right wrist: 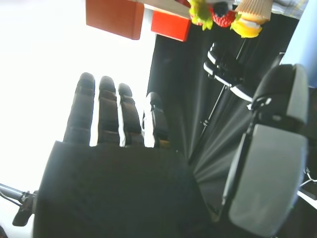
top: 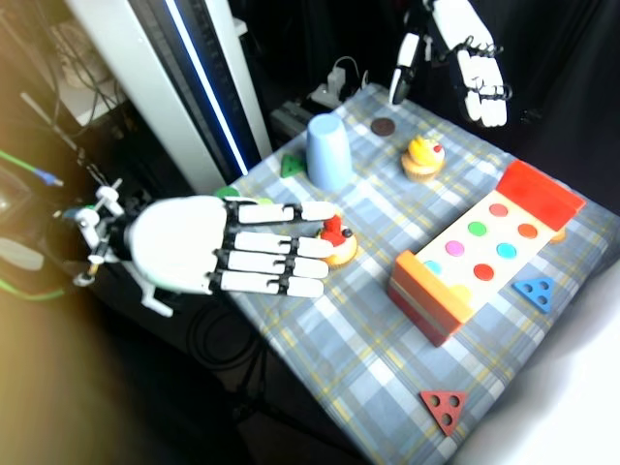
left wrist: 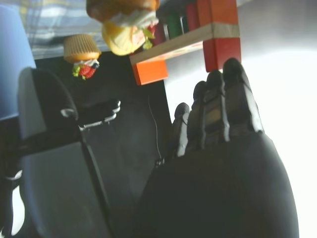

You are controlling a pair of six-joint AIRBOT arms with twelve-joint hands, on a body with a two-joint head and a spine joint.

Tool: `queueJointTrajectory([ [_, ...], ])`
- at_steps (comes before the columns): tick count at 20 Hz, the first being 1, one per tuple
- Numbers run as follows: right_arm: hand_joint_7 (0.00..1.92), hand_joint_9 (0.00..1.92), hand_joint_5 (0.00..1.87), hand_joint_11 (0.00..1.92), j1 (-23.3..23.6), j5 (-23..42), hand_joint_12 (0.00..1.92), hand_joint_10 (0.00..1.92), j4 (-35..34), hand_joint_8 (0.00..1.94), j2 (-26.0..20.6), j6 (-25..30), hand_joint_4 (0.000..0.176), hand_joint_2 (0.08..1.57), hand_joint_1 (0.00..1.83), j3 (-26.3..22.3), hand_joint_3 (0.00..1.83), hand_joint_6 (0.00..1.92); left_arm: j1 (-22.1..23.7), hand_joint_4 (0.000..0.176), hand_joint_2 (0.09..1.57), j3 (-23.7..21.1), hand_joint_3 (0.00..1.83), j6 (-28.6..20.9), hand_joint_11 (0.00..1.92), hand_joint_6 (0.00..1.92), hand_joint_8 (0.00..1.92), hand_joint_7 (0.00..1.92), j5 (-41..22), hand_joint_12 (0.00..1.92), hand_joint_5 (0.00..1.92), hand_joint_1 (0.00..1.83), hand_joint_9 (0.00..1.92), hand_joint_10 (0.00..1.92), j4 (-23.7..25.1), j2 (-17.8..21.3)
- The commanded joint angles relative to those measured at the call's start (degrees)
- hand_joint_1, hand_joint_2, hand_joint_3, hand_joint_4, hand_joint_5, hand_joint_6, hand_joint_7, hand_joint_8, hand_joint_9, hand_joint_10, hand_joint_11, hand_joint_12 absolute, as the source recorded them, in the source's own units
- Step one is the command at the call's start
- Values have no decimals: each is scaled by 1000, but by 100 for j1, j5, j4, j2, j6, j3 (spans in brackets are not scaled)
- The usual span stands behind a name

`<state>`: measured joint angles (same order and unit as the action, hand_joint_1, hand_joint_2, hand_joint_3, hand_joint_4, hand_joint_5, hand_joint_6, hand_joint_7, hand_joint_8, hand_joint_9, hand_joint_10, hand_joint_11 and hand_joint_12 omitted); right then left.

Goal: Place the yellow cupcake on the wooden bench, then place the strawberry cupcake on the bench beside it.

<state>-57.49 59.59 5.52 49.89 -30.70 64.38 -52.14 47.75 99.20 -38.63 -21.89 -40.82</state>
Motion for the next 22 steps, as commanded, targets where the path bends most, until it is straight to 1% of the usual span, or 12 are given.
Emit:
queueJointTrajectory([
  [1,519,417,639,345,53,658,128,1,-168,0,-23,39,0,1299,559,-1,0,1,119,176,1012,74,4,-17,0,2,1,466,-404,376,403,456,382,6,62,-68],
  [3,537,431,662,373,53,658,115,5,-158,6,-23,41,0,1301,562,6,0,8,213,176,1014,179,1,-10,0,5,2,469,-184,393,438,400,399,5,65,-154],
  [5,549,434,677,377,53,658,112,5,-150,9,-22,41,0,1297,561,11,0,12,325,176,986,273,0,190,0,1,1,484,60,319,454,463,404,1,51,-261],
  [6,556,436,686,379,53,658,106,4,-139,8,-22,41,0,1297,576,12,0,10,440,176,923,300,0,569,0,0,1,494,274,345,456,561,421,3,-39,-347],
  [8,571,448,703,401,53,658,112,8,-128,11,-22,43,0,1297,573,15,0,14,568,176,898,333,0,1056,2,4,5,454,499,216,396,597,374,4,-162,-456],
  [11,563,441,724,386,52,656,96,1,-107,2,-22,56,0,1298,601,18,0,11,697,176,919,500,8,1551,11,0,7,457,847,162,338,548,379,11,-433,-649],
  [13,569,439,738,386,52,656,92,0,-104,3,-21,58,0,1297,611,19,0,12,748,176,916,572,3,1892,6,0,1,479,962,455,299,665,451,0,-636,-752],
  [14,568,437,744,385,52,656,90,0,-104,2,-21,59,0,1301,612,19,1,13,752,176,917,587,1,1929,0,0,0,509,965,565,272,731,504,2,-663,-774],
  [17,575,439,778,390,49,656,79,0,-104,3,-21,59,0,1305,603,19,1,13,760,176,943,613,2,1929,0,4,4,542,963,374,262,778,533,5,-695,-814],
  [19,599,450,804,407,47,656,80,3,-104,7,-19,59,0,1314,587,21,3,13,761,176,948,618,0,1929,0,2,6,639,911,460,318,849,626,14,-745,-834],
  [21,627,462,830,421,40,656,83,6,-105,14,-19,62,0,1317,587,21,3,18,771,176,987,620,3,1929,0,3,5,692,863,438,365,863,682,14,-775,-859],
  [22,637,462,837,419,39,656,81,6,-105,17,-19,69,0,1319,586,20,3,19,783,145,963,620,1,1929,0,2,10,797,855,522,475,933,769,23,-777,-867],
])
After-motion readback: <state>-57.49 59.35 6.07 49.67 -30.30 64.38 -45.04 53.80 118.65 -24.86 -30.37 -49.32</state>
